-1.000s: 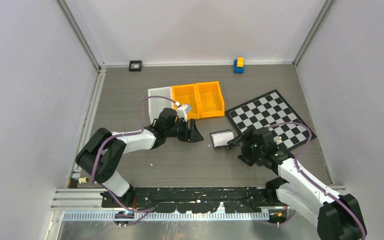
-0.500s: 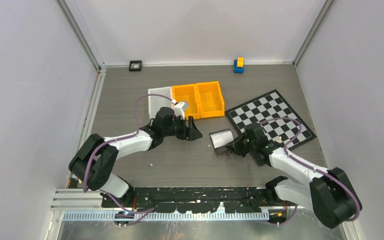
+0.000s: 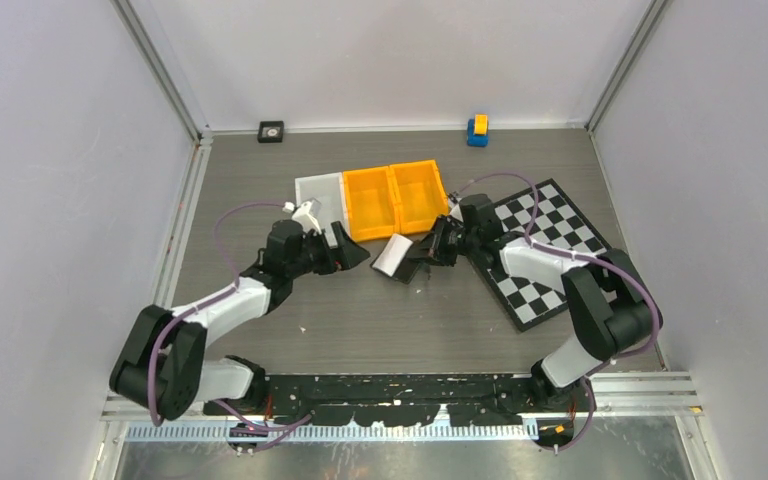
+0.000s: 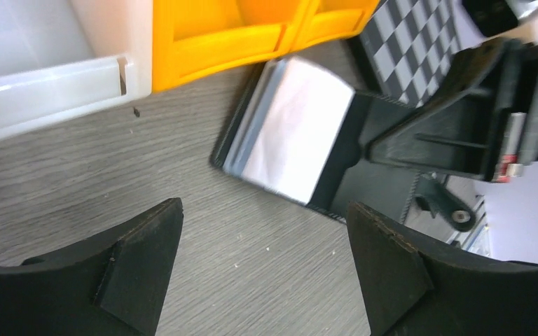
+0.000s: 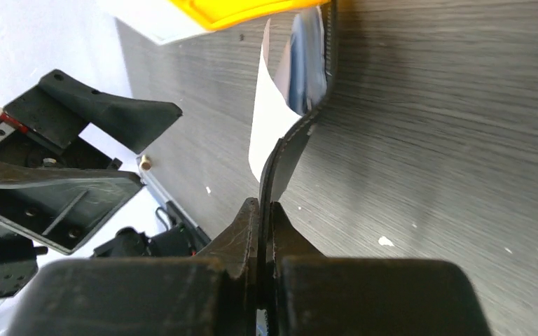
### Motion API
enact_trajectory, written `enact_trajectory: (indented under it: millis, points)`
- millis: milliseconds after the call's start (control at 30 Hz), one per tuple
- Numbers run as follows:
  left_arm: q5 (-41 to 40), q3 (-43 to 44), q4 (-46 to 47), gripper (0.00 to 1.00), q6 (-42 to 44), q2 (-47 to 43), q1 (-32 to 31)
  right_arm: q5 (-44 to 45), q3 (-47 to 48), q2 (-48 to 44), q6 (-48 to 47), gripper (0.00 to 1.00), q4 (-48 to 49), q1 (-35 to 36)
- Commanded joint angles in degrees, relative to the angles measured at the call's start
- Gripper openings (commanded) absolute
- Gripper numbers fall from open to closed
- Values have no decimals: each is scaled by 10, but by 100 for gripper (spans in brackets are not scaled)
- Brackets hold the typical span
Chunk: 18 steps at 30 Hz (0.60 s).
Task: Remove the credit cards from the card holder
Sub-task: Open the card holder at the center of the board.
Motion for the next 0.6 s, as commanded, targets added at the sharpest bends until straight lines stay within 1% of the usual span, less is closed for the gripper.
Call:
enact_trajectory:
  millis: [0, 33, 67, 100, 167, 233, 267, 300, 333, 400, 500, 567]
  points:
    - [-24, -12, 25, 92, -15, -66, 16, -120, -4, 13, -7, 0, 146, 5]
    - [-24, -12, 20, 93, -15, -71, 18, -128, -11, 9, 4, 0, 165, 5]
    - [-19, -11, 18, 93, -15, -72, 20, -124, -14, 5, 0, 0, 154, 5]
    - [-10, -9, 16, 93, -15, -70, 21, -110, -9, 2, -18, 0, 112, 5]
    - [13, -2, 13, 92, -18, -53, 26, -76, 25, 10, -72, 0, -3, 5]
    - [34, 9, 5, 91, -20, -32, 30, -61, 62, 37, -99, 1, -77, 5]
    - [39, 15, 0, 90, -20, -23, 31, -53, 71, 50, -106, 3, -95, 5]
    - [43, 19, -2, 89, -18, -16, 31, -44, 78, 63, -109, 8, -107, 5]
    - [46, 22, -3, 88, -17, -9, 31, -31, 84, 74, -112, 18, -118, 5]
    - [49, 24, 0, 85, -14, -1, 31, -2, 86, 81, -118, 35, -128, 5]
    - [20, 17, 6, 83, -20, -1, 27, 36, 82, 80, -118, 44, -125, 5]
    - [-6, 20, 7, 83, -49, -7, 24, 44, 74, 77, -106, 63, -111, 5]
